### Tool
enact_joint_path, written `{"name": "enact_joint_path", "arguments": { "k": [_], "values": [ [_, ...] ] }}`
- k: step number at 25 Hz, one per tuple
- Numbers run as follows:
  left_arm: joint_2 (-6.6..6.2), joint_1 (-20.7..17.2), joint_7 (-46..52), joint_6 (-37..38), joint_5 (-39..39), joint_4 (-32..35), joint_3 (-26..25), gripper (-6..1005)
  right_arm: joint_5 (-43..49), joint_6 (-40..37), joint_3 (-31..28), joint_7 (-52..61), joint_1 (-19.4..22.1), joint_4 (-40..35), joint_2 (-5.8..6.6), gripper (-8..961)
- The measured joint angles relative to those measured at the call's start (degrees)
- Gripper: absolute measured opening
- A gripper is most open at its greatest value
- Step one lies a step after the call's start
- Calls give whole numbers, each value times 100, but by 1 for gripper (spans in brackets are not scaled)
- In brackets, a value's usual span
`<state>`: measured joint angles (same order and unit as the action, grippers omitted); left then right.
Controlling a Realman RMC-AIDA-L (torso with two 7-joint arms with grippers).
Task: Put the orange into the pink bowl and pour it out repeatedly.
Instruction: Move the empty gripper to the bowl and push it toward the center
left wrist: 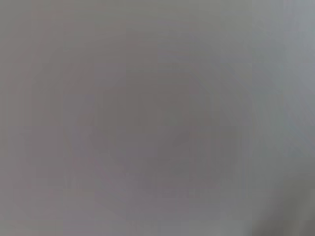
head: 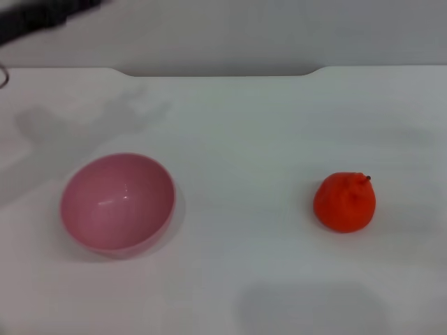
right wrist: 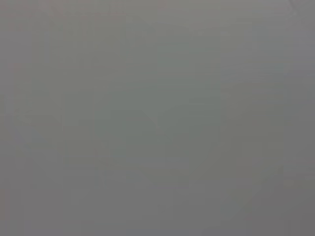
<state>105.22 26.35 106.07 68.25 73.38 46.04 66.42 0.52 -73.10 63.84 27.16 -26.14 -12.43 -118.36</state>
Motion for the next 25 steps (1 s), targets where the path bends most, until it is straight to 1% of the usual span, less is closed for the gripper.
{"name": "enact_joint_path", "arguments": {
  "k": [1,2,5,6,7,8,9,11,12,15,16,17,18,19,20,21,22,23,24,25],
  "values": [
    [-11,9,270,101,410,90,-90,798,5,-4,13,0,-8,-1,-4,593],
    [-16,28,756,283,1121,298,-231,798,10,-3,32,0,-15,-1,-9,593],
    [5,56,1527,522,2192,729,-324,798,17,15,137,5,-36,5,-18,593],
    [5,56,1527,522,2192,729,-324,798,18,15,174,6,-43,14,-21,592],
    [31,60,1934,617,2744,987,-332,799,18,16,208,6,-51,22,-25,592],
    [88,67,2428,744,3421,1323,-332,799,18,16,230,6,-60,27,-25,592],
    [137,74,2714,839,3855,1585,-333,799,18,16,260,7,-67,33,-26,592],
    [216,98,3097,1027,4486,1962,-333,799,20,16,307,8,-78,40,-26,592],
    [279,126,3340,1210,4886,2231,-333,799,25,16,325,8,-81,41,-27,593],
    [415,205,3725,1648,5663,2827,-333,798,34,15,382,8,-77,47,-29,593],
    [415,205,3725,1648,5663,2827,-333,798,35,13,396,8,-67,48,-29,593],
    [535,275,3947,1899,6240,3197,-332,798,35,8,398,8,-59,48,-29,593],
    [589,309,4042,1995,6500,3320,-332,798,35,5,398,8,-48,48,-29,593],
    [589,309,4042,1995,6500,3320,-332,798,35,0,400,9,-36,49,-29,593],
    [666,360,4148,2114,6791,3465,-332,798,36,-7,400,9,-28,48,-29,592],
    [666,360,4148,2114,6791,3465,-332,798,36,-17,401,8,-18,48,-29,592],
    [764,441,4214,2262,7128,3584,-331,798,36,-27,401,8,-4,48,-29,592],
    [764,441,4214,2262,7128,3584,-331,798,35,-32,400,9,5,48,-29,592],
    [913,576,4238,2435,7578,3641,-326,798,36,-39,401,9,15,48,-29,592],
    [1015,680,4242,2479,7910,3598,-326,798,36,-42,404,8,18,49,-29,592]
  ]
}}
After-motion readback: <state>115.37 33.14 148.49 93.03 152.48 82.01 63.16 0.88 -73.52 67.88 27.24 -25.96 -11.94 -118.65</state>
